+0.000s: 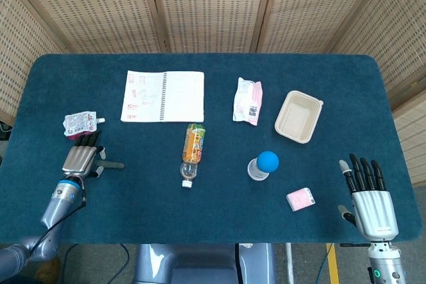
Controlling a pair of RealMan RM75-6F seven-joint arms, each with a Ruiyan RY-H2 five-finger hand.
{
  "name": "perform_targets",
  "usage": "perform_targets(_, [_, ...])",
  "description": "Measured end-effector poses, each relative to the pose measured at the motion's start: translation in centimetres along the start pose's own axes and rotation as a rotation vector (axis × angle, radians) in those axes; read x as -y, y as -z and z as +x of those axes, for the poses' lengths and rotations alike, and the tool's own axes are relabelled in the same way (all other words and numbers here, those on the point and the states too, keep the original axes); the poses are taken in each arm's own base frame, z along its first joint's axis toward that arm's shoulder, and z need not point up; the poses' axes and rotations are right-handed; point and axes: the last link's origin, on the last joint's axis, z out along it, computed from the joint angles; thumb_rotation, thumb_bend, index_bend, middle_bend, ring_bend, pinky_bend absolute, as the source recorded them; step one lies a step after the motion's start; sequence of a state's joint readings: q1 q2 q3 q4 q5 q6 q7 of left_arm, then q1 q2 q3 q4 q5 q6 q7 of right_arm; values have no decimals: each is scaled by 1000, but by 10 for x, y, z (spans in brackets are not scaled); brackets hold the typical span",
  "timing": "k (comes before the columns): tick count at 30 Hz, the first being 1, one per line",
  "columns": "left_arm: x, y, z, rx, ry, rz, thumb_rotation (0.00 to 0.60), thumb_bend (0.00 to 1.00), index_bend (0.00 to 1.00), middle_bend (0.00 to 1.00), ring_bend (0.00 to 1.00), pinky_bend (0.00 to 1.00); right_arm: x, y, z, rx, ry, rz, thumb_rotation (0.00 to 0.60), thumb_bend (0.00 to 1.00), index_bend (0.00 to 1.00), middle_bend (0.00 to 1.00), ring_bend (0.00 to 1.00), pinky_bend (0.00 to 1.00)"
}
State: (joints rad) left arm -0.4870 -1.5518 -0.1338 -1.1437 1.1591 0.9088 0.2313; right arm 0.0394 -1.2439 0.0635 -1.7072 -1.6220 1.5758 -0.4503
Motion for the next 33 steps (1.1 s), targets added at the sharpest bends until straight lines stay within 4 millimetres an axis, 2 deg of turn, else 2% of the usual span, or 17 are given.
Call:
perform_targets(22, [-5, -5, -4, 24, -20, 20, 600, 399, 548, 0, 0, 0, 1, 0, 0, 4, -5, 3, 600, 0, 0, 0, 0, 0])
perform_targets(28, [-6, -6, -4, 32, -22, 22, 600, 477, 645, 0, 0, 0, 1, 0, 0, 5, -10, 5, 600, 0, 0, 0, 0, 0])
perform_targets(33, [-5, -5, -5, 39, -24, 26, 600, 490, 743, 0, 0, 0, 1, 0, 0, 4, -11, 6, 600, 0, 0, 0, 0, 0])
